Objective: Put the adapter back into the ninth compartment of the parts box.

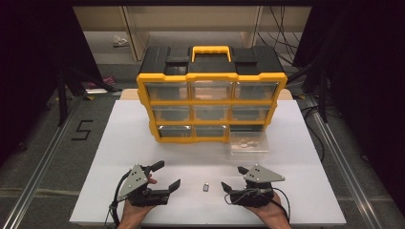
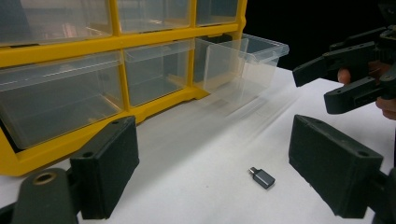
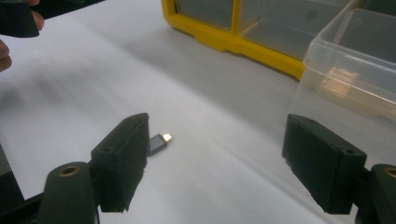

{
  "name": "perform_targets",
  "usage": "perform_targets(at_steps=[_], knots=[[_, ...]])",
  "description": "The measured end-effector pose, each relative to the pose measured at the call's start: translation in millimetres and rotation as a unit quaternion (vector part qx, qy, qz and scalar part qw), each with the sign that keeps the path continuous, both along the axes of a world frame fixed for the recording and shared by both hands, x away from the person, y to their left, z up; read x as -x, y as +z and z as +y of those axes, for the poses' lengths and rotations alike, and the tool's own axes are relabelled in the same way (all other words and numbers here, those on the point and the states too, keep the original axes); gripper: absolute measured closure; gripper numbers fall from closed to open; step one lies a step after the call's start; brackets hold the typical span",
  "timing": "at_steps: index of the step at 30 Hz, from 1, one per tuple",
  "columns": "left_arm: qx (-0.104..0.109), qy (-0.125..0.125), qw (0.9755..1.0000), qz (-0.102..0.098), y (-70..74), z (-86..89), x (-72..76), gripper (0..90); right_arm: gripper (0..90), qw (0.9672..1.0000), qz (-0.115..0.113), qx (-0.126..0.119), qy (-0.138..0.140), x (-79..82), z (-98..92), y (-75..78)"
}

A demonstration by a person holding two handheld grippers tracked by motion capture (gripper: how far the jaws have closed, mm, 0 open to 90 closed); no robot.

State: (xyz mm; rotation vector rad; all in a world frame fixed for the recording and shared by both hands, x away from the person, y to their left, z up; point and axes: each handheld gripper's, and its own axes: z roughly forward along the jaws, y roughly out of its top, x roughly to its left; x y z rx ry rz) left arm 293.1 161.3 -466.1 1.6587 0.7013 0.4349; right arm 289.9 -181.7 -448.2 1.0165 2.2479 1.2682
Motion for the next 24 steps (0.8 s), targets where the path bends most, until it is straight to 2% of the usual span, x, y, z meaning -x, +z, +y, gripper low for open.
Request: perform_targets(at_steps=[14,24], knots=[[-0.001,0.002,1.0000,0.000,0.2,0.1,0.4,16.1,24.5,0.9988,0.029,0.037,0.015,-10.4,19.9,-1.7],[-0.003,0.001,1.0000,-0.001,0.1,-0.2,0.5,16.2,24.8,0.9975,0.040,0.052,0.024,-14.7,27.9,-2.1]])
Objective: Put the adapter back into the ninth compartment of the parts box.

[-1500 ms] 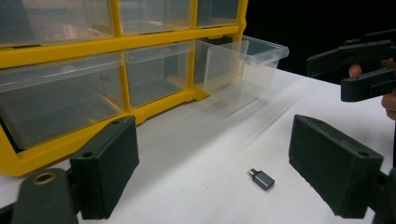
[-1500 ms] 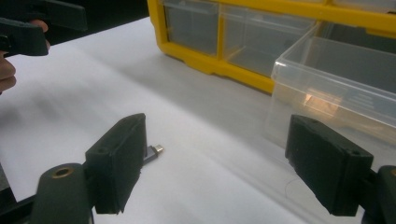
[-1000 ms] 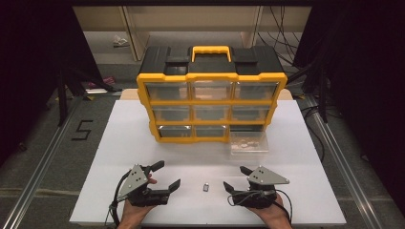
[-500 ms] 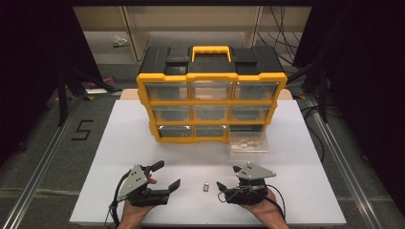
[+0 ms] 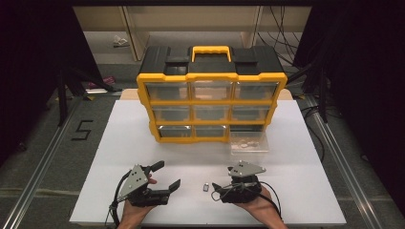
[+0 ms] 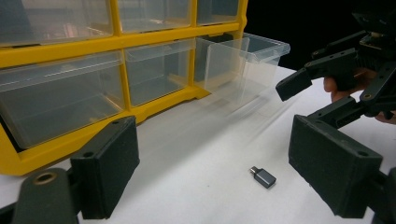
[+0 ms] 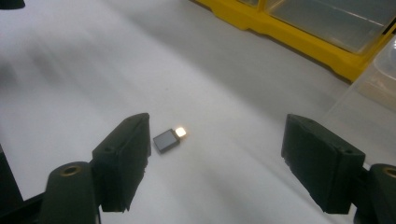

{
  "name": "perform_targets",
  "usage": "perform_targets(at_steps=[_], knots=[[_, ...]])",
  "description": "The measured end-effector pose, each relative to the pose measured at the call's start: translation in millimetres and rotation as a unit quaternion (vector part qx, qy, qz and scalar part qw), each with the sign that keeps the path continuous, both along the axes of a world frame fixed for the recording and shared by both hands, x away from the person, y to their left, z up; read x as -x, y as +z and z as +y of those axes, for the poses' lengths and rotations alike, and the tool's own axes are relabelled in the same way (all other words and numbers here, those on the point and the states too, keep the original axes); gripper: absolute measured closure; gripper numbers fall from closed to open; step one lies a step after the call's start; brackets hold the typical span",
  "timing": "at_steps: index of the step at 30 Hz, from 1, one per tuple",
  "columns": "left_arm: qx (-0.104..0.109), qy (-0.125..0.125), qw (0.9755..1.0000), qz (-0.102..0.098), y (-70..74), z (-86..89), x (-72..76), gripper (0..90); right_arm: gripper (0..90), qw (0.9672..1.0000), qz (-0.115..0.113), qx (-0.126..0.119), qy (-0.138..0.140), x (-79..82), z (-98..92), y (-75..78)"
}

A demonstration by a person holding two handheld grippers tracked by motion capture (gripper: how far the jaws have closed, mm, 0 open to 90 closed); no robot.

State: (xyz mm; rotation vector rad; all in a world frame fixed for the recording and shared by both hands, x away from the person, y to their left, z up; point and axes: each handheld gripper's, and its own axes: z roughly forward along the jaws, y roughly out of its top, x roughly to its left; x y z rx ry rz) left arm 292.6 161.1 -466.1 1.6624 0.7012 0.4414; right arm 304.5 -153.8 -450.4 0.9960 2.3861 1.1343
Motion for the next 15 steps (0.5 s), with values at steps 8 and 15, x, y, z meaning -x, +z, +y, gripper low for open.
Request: perform_targets(at_steps=[8,15], knots=[[0.001,0.001,1.0000,-0.002,0.2,0.1,0.2,16.3,25.0,0.9999,0.007,0.009,0.004,-3.6,5.0,-0.7],[0.001,0.002,1.0000,-0.002,0.1,0.4,0.2,16.3,25.2,0.9997,0.015,0.018,0.006,-6.8,11.5,-3.1]])
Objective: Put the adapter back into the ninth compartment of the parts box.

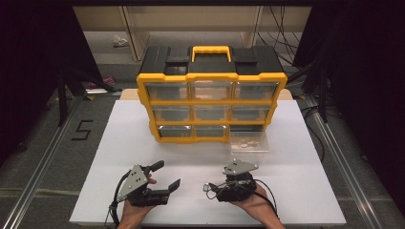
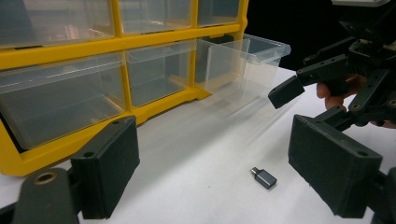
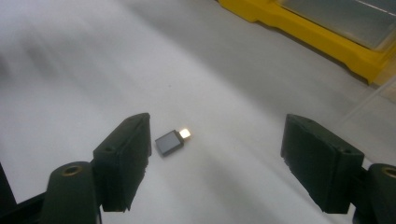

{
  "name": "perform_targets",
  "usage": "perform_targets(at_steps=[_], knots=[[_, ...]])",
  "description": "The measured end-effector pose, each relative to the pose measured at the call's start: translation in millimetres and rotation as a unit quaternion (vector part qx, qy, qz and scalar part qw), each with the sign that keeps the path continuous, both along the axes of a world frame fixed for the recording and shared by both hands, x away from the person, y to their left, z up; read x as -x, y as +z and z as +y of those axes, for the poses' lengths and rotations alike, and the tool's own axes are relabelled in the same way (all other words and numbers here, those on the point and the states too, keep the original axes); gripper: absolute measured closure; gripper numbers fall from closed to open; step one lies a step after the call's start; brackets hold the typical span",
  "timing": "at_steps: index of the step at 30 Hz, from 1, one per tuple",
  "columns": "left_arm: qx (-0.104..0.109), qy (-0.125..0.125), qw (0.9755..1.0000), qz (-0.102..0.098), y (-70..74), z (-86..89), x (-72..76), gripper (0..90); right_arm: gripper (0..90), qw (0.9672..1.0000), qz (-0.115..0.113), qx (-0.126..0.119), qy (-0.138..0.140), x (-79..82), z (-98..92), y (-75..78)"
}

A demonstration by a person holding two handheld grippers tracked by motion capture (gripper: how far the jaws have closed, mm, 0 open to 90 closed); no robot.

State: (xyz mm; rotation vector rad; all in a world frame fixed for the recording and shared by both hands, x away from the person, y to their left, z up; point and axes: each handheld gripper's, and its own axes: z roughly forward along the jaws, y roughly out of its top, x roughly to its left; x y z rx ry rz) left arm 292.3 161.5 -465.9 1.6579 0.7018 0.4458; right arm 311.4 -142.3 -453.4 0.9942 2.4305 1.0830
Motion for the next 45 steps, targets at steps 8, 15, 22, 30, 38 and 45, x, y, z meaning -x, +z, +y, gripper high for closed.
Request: perform_targets(at_steps=[8,15,22,30,38,45], knots=[[-0.001,0.000,1.0000,0.000,-0.1,-0.1,0.0,16.3,25.4,0.9999,0.010,0.009,0.000,-3.5,5.5,-3.8],[-0.001,0.000,1.0000,0.000,-0.3,-0.2,0.0,16.5,25.5,0.9996,0.018,0.019,0.003,-6.3,11.9,-8.1],[-0.002,-0.001,1.0000,0.000,-0.3,-0.2,0.0,16.5,25.6,0.9993,0.027,0.025,0.006,-8.6,18.3,-11.0],[-0.001,-0.002,1.0000,0.000,-0.3,-0.3,0.2,16.6,25.8,0.9988,0.032,0.037,0.008,-11.4,24.5,-13.8],[-0.002,-0.003,1.0000,0.000,-0.4,-0.3,0.2,16.7,26.2,0.9983,0.039,0.043,0.009,-16.5,32.7,-17.6],[-0.003,-0.003,1.0000,0.000,-0.4,-0.2,0.3,16.8,26.3,0.9974,0.046,0.053,0.011,-20.2,38.6,-20.6]])
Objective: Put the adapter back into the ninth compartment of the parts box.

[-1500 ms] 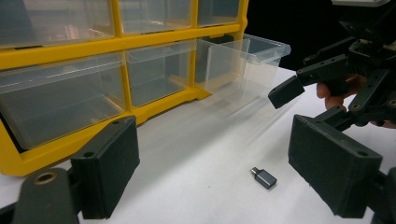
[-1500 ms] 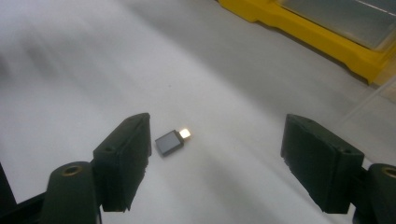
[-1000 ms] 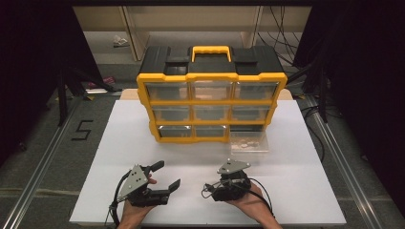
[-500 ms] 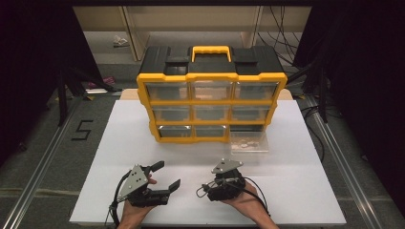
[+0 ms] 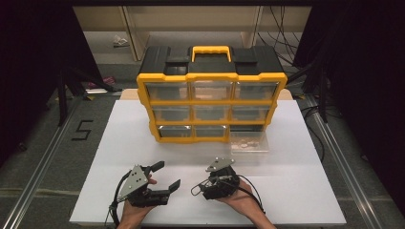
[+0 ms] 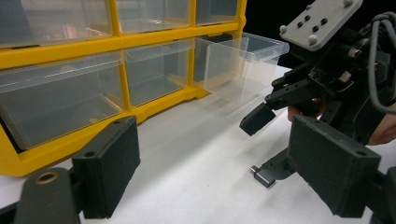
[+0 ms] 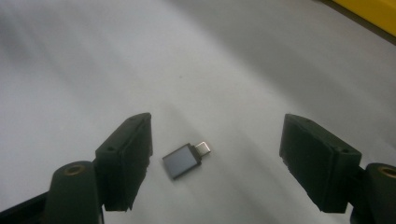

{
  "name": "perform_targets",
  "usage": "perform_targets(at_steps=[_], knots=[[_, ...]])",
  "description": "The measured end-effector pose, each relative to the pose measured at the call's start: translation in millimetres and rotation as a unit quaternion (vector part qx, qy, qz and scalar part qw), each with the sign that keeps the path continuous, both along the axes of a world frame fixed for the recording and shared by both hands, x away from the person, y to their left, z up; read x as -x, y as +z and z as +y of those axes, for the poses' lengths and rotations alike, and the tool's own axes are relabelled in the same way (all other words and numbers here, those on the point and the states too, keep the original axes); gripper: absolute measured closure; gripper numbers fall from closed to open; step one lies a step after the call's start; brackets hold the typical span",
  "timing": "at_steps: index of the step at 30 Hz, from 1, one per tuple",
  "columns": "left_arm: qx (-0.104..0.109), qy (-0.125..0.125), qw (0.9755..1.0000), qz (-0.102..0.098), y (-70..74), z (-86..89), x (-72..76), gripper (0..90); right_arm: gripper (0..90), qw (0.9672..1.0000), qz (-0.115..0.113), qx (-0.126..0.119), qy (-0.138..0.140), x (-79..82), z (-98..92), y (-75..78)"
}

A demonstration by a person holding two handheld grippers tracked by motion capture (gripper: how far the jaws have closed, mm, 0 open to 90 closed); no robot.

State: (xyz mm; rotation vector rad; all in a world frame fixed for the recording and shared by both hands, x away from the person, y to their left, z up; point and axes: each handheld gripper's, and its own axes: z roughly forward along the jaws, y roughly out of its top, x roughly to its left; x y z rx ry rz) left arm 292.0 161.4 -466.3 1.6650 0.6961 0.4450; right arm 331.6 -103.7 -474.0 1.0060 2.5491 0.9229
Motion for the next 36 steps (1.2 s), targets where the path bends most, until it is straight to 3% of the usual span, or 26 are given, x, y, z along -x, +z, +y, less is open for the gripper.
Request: perform_targets(at_steps=[22,36], knots=[[-0.005,-0.005,1.0000,-0.003,-0.2,-1.0,0.5,16.8,28.2,0.9997,0.011,0.023,-0.004,-7.9,5.0,-11.5],[-0.005,-0.005,1.0000,-0.003,-0.1,-0.9,0.5,16.9,32.9,0.9990,0.024,0.038,0.004,-8.6,1.4,-9.5]])
